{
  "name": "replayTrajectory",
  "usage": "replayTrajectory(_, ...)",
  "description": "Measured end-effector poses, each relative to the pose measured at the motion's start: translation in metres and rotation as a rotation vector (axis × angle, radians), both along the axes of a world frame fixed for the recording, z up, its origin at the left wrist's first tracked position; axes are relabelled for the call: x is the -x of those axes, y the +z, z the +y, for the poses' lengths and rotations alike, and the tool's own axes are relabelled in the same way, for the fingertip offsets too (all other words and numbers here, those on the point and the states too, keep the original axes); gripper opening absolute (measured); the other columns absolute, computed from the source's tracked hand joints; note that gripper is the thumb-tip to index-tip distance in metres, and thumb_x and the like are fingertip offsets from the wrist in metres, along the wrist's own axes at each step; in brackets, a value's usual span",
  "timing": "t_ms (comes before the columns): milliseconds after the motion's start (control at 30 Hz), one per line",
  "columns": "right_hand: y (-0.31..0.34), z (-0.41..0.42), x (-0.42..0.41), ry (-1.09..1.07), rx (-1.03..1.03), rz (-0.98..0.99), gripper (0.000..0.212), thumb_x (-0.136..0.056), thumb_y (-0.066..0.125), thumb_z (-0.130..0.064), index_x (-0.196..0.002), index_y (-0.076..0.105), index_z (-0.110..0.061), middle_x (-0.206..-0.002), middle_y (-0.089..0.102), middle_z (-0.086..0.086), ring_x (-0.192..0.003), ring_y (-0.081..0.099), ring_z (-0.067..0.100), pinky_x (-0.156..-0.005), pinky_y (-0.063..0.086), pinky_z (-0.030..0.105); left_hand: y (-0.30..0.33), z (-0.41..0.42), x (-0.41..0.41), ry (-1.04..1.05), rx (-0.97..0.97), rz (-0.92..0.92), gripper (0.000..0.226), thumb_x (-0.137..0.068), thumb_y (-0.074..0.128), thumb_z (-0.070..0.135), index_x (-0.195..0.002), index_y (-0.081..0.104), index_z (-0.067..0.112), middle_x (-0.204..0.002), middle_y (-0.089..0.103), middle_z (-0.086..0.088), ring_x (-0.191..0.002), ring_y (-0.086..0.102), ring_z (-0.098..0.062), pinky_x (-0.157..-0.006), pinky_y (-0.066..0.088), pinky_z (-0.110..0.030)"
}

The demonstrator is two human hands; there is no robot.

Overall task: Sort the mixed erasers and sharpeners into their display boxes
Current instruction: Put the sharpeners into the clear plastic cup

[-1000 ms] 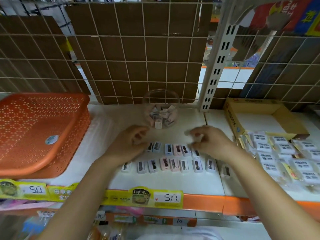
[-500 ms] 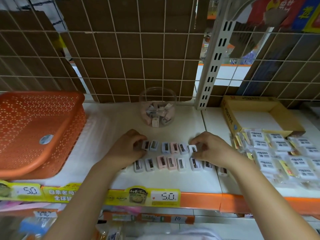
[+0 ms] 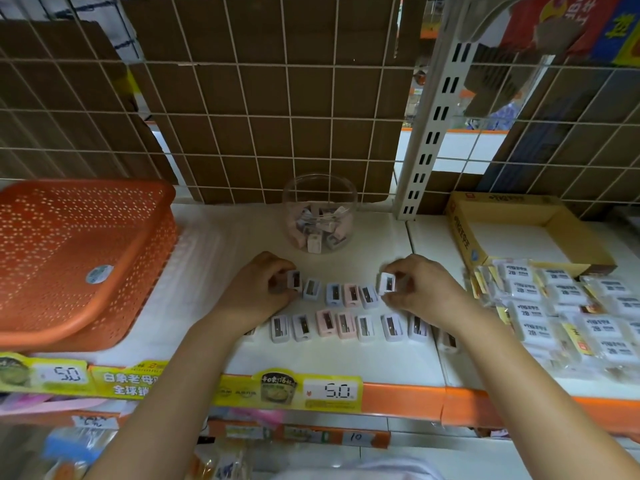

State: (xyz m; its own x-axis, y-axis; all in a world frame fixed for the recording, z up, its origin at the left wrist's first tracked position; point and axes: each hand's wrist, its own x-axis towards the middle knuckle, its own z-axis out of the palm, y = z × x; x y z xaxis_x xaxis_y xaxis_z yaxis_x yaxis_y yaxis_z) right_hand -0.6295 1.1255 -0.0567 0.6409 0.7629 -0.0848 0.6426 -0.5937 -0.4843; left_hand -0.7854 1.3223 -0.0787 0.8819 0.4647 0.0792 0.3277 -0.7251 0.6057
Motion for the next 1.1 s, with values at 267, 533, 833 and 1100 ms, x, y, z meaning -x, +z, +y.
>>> replayTrajectory(267,0.040,-0.003,0.031,0.060,-0.259,-0.092,0.039,-0.077,0.068,-0.014,-0.113,0.056,-0.023,-0.101,0.050,-0.010,-0.078,0.051,0.008,-0.059,0.036,0.006,0.047,-0.027,0.010,-0.069,-0.095,-0.287,0.035,-0.076,0.072,0.009,-0.109,0.059,0.010,-0.104,0.049,0.005,-0.082,0.046,-0.001,-0.070,0.033,-0.001)
replayTrajectory(533,0.052,0.009,0.038,0.100,-0.334,-0.109,0.040,-0.078,0.068,-0.017,-0.114,0.055,-0.027,-0.099,0.048,-0.015,-0.075,0.048,0.000,-0.058,0.034,0.009,0.060,-0.035,0.004,-0.091,-0.143,-0.333,0.033,-0.076,0.072,0.012,-0.105,0.057,0.016,-0.100,0.047,0.009,-0.084,0.043,0.011,-0.072,0.033,0.000)
replayTrajectory(833,0.050,0.085,-0.013,0.082,-0.300,-0.095,0.034,-0.087,0.059,-0.021,-0.121,0.056,-0.016,-0.118,0.059,0.005,-0.101,0.055,0.013,-0.081,0.040,0.022,0.067,0.014,-0.057,0.040,-0.151,-0.257,0.039,-0.082,0.067,0.018,-0.119,0.057,0.010,-0.115,0.052,-0.010,-0.103,0.052,-0.020,-0.079,0.038,-0.021)
replayTrajectory(1100,0.048,0.086,-0.019,0.067,-0.305,-0.082,0.033,-0.090,0.054,-0.021,-0.123,0.055,-0.019,-0.116,0.060,0.002,-0.106,0.056,0.015,-0.084,0.042,0.024,0.060,0.026,-0.061,0.042,-0.127,-0.208,0.041,-0.086,0.064,0.021,-0.124,0.054,0.014,-0.117,0.054,-0.009,-0.104,0.054,-0.020,-0.084,0.047,-0.028)
